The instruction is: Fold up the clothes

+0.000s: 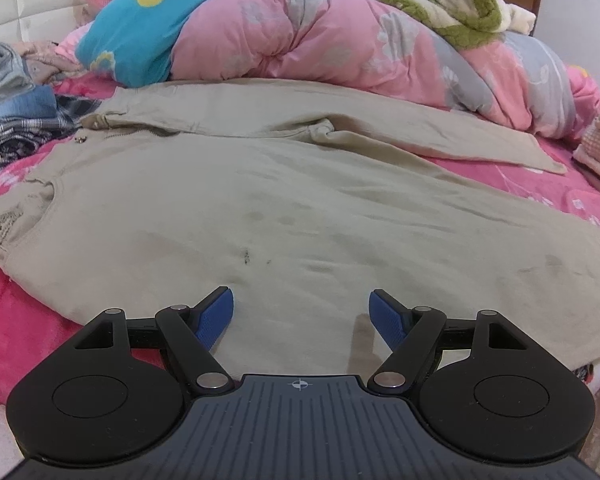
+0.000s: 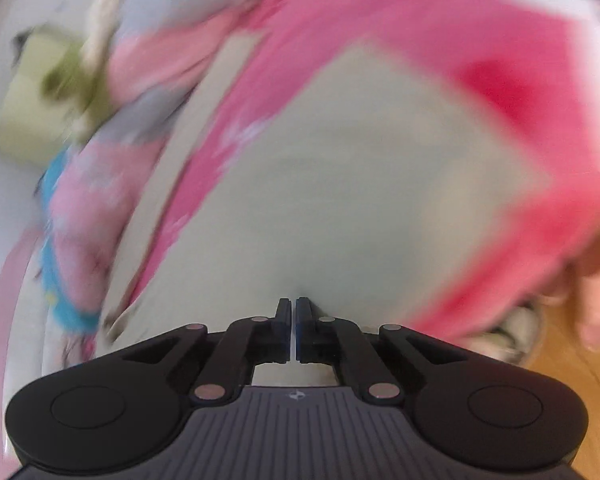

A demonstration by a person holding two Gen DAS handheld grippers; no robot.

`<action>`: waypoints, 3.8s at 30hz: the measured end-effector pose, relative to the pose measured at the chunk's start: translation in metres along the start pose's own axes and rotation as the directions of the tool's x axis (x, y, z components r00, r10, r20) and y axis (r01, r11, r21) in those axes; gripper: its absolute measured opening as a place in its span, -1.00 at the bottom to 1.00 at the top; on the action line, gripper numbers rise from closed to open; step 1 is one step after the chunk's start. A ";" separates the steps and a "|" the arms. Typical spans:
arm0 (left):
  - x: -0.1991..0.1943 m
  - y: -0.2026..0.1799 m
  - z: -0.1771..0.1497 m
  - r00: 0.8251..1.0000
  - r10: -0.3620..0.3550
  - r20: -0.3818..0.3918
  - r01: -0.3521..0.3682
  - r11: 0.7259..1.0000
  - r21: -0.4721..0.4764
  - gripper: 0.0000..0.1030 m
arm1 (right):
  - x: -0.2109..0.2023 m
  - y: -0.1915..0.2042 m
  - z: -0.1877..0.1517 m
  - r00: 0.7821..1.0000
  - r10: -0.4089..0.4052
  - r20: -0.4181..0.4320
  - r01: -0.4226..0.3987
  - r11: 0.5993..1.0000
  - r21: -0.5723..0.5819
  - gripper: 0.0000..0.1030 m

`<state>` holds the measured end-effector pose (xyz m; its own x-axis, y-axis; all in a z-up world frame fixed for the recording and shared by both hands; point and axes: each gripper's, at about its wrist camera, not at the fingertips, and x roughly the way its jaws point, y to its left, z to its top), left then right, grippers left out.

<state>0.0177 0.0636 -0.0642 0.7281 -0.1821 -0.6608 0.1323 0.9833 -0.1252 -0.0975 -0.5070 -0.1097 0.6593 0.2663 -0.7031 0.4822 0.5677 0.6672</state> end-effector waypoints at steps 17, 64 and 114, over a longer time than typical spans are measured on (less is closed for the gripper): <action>-0.018 0.006 -0.016 1.000 -0.023 -0.007 0.023 1.000 0.004 0.48 | 0.098 0.121 -0.071 0.938 0.111 -0.329 -0.170 0.973 -0.157 -0.85; -0.073 0.107 -0.024 0.994 0.036 0.099 -0.003 0.949 -0.316 0.49 | 0.246 0.346 -0.228 0.751 0.258 -0.608 -0.563 0.731 -0.385 -0.76; -0.050 0.182 -0.002 0.917 0.342 0.207 -0.161 0.789 -0.592 0.00 | 0.275 0.361 -0.285 0.709 0.264 -0.654 -0.622 0.671 -0.403 -0.74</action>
<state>0.0038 0.2516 -0.0558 0.8519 0.1702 -0.4953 -0.4111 0.8033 -0.4309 0.0940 -0.0069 -0.1325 0.2170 0.8482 -0.4831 -0.3188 0.5294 0.7862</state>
